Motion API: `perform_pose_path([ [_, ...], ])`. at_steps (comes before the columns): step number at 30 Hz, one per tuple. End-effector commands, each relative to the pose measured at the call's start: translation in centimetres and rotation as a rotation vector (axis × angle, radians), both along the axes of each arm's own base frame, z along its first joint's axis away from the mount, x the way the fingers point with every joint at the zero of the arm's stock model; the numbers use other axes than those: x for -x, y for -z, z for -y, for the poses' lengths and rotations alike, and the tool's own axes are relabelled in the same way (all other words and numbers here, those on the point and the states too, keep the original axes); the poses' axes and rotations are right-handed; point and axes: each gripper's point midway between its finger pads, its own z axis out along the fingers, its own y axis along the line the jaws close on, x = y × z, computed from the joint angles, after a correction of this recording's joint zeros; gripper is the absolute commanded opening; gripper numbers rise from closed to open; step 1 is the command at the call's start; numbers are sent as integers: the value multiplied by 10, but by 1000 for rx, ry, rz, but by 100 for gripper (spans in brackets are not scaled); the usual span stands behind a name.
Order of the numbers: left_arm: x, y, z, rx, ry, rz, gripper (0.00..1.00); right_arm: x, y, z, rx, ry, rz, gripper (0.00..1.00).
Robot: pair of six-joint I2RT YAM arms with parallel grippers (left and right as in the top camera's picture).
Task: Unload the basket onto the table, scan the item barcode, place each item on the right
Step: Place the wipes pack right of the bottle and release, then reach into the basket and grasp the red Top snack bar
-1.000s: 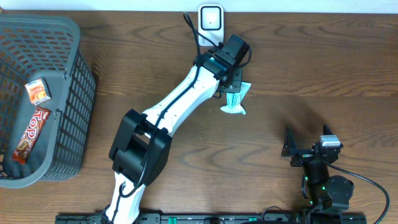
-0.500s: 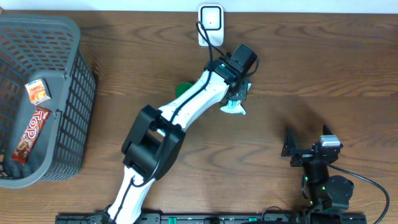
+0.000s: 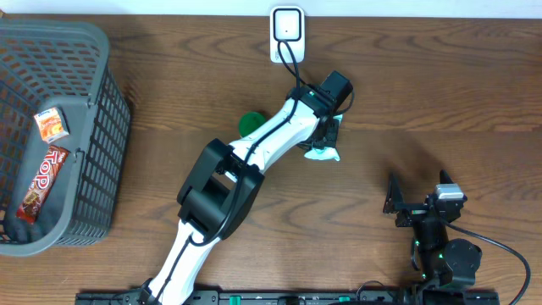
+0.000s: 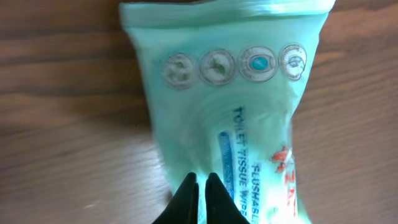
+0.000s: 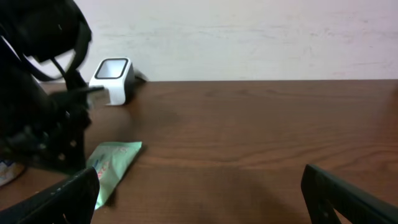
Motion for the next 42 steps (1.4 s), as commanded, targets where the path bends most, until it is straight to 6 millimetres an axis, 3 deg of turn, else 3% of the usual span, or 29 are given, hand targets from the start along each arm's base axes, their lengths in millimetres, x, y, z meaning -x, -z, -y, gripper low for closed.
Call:
perform_pose_path([
  [1, -37, -135, -18, 42, 56, 281, 39, 0, 1, -1, -6, -3, -3, 99],
  [3, -40, -204, -34, 75, 78, 406, 77, 0, 1, -1, -6, -3, -3, 99],
  [4, -40, -233, -45, 82, 78, 468, 100, 0, 1, -1, -6, -3, -3, 99],
  [6, -38, -294, -84, 73, 13, 607, 98, 0, 1, -1, -6, -3, -3, 99],
  [8, -33, -337, -134, 42, -91, 702, 98, 0, 1, -1, -6, -3, -3, 99],
  [11, -14, -368, -215, -13, -246, 729, 98, 0, 1, -1, -6, -3, -3, 99],
  [13, 0, -372, -275, -58, -400, 699, 98, 0, 1, -1, -6, -3, -3, 99],
  [16, 21, -362, -364, -104, -721, 620, 98, 0, 1, -1, -6, -3, -3, 99],
  [18, 41, -345, -420, -119, -993, 537, 98, 0, 1, -1, -6, -3, -3, 99],
  [20, 60, -325, -459, -145, -1176, 458, 98, 0, 1, -1, -6, -3, -3, 99],
  [21, 74, -303, -487, -166, -1310, 390, 98, 0, 1, -1, -6, -3, -3, 99],
  [22, 81, -290, -499, -174, -1371, 355, 98, 0, 1, -1, -6, -3, -3, 99],
  [26, 104, -235, -527, -184, -1587, 224, 98, 0, 1, -1, -6, -3, -3, 99],
  [34, 140, -129, -558, -117, -2193, 139, 98, 0, 1, -1, -6, -3, -3, 99],
  [38, 143, -101, -566, -30, -2442, 192, 98, 0, 1, -1, -6, -3, -3, 99],
  [42, 130, -87, -580, 19, -2467, 296, 98, 0, 1, -1, -6, -3, -3, 99],
])
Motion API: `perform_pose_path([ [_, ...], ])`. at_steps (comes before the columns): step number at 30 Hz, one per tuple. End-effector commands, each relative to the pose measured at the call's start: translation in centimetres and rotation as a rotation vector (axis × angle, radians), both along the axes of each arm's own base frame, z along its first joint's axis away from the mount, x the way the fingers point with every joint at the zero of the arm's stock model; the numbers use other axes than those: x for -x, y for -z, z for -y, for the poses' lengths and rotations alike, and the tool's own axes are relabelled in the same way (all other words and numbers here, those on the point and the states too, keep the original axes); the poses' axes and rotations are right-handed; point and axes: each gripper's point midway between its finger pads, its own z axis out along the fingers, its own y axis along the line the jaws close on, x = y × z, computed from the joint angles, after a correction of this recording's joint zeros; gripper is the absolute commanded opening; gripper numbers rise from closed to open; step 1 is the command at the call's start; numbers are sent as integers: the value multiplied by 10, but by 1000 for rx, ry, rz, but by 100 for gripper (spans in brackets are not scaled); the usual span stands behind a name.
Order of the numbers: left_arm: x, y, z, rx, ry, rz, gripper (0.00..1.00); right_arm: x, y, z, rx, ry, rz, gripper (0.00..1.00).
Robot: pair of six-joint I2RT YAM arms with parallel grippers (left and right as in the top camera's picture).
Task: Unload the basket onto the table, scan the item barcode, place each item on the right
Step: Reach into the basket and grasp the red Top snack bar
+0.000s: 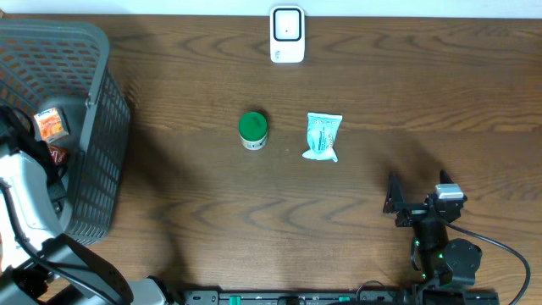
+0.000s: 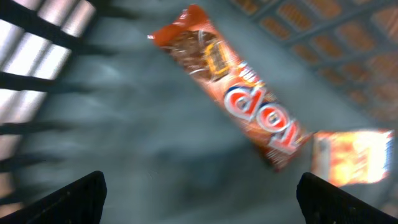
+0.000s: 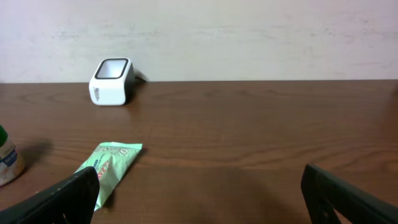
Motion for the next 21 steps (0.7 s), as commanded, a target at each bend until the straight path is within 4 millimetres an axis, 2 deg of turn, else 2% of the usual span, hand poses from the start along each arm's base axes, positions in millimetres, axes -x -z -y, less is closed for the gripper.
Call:
perform_pose_path([
  [1, -3, 8, -11, -37, -148, 70, 98, 0, 1, -1, -6, -3, -3, 99],
  [5, -10, 22, -26, -81, -164, 52, 98, 0, 1, -1, -6, -3, -3, 99],
  [9, -20, 49, -42, -109, -177, 26, 98, 0, 1, -1, -6, -3, -3, 99],
  [14, -25, 80, -45, -86, -175, -10, 98, 0, 1, -1, -6, -3, -3, 99],
  [18, -23, 93, -47, -83, -178, -38, 99, 0, 1, -1, -6, -3, -3, 99],
  [21, -22, 95, -47, -80, -171, -51, 79, 0, 1, -1, -6, -3, -3, 99],
])
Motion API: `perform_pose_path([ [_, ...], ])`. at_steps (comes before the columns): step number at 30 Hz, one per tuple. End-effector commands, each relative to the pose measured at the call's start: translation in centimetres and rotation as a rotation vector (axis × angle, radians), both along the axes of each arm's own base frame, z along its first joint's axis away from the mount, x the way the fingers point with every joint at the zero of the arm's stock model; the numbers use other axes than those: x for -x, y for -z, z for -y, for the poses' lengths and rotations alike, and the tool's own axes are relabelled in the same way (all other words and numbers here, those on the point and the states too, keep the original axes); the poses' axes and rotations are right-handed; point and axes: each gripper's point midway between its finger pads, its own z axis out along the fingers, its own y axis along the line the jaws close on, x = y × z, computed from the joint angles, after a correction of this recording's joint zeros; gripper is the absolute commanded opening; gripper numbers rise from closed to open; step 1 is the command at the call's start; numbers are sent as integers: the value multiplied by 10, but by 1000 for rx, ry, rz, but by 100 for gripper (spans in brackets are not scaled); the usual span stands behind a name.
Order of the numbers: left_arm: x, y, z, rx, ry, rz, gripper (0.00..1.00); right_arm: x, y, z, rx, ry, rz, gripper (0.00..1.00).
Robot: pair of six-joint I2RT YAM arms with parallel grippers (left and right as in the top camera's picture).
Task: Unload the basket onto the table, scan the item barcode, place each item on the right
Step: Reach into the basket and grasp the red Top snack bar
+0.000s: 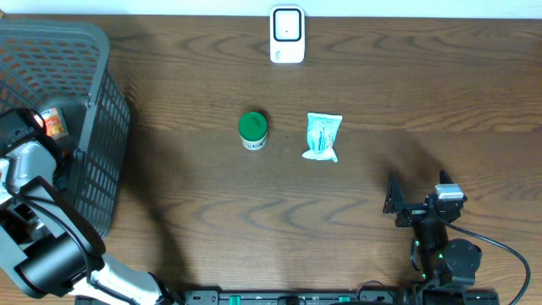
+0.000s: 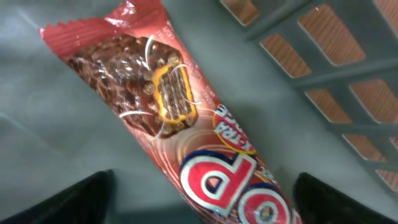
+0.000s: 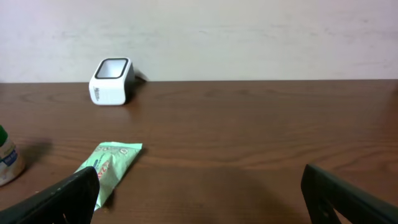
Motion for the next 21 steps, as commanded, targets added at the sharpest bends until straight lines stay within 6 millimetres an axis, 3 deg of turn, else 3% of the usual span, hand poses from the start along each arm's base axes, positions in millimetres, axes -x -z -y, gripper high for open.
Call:
perform_pose_path([
  [1, 8, 14, 0, 15, -6, -49, 78, 0, 1, -1, -6, -3, -2, 99],
  [14, 22, 13, -13, -22, -32, -92, 77, 0, 1, -1, -6, -3, -2, 99],
  [21, 19, 37, -14, 3, -28, -110, 77, 0, 1, -1, -6, -3, -2, 99],
])
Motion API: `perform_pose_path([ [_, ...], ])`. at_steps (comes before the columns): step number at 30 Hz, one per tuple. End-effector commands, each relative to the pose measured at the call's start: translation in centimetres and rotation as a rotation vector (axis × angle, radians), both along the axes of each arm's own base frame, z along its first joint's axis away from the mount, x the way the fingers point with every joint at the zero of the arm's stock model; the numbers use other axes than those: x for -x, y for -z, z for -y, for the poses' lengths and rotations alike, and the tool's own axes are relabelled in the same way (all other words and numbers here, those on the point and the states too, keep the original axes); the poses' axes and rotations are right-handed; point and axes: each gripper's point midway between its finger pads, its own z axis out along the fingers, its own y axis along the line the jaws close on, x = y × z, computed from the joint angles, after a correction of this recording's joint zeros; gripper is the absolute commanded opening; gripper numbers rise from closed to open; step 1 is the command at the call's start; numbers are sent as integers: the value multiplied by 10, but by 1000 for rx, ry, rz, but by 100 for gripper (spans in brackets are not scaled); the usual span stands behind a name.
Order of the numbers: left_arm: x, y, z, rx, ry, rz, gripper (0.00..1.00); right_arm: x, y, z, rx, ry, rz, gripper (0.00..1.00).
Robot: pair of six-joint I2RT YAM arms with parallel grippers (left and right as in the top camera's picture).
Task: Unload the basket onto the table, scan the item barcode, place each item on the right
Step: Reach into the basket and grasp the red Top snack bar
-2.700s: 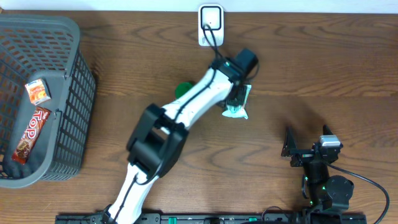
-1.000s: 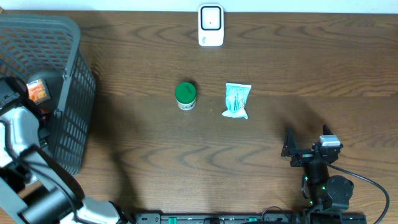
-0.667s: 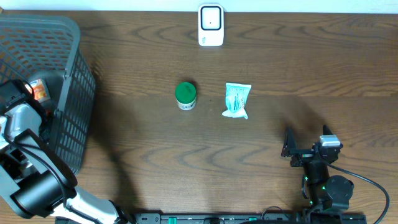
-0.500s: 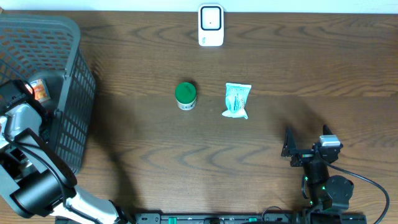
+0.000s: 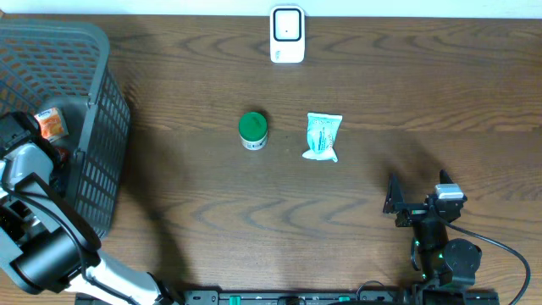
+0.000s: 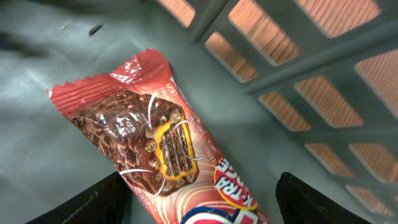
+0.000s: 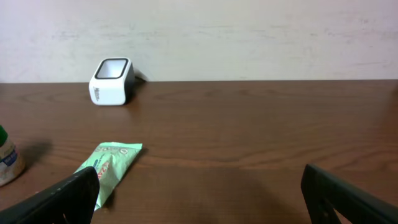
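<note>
Down inside the grey basket [image 5: 100, 119], my left gripper [image 6: 204, 214] stands open astride a red chocolate bar [image 6: 163, 154]; its dark fingertips [image 6: 109, 200] show on either side of the wrapper. In the overhead view the arm hides that bar, while an orange packet [image 5: 49, 124] lies beside it. The white scanner [image 5: 287, 34] stands at the table's far edge. At the front right my right gripper [image 7: 205, 208] rests open on the table with nothing between its fingers.
A green-lidded jar [image 5: 252, 130] and a pale green wipes pack [image 5: 323, 135] lie mid-table, in front of the scanner. The basket's slatted wall [image 6: 292, 81] rises close beyond the bar. The right wrist view shows the scanner [image 7: 112, 81] and the wipes pack [image 7: 112, 163].
In the left wrist view the chocolate bar now lies lower in the frame, and the two fingers stand slightly closer together on either side of it. The right arm has not moved.
My left gripper was shut just above the wipes pack mid-table. It then stood open over the basket's contents with the wipes pack lying on the table, then close over the red bar, and now it straddles the bar.
</note>
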Motion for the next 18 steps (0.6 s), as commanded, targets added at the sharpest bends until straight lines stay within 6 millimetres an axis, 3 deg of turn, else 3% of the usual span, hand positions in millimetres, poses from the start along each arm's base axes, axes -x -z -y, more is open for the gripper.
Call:
perform_pose_path([
  [1, 8, 39, 8, 80, 4, -66, 75, 0, 1, -1, -6, -3, -3, 99],
  [6, 8, 57, 15, 132, 40, -91, 8, 0, 1, -1, -6, -3, -3, 99],
  [12, -2, 41, 12, 124, 137, -89, 7, 0, 1, -1, -6, -3, -3, 99],
  [15, -17, 14, 10, 103, 245, -51, 7, 0, 1, -1, -6, -3, -3, 99],
  [18, -34, -30, 12, 54, 338, 43, 7, 0, 1, -1, -6, -3, -3, 99],
])
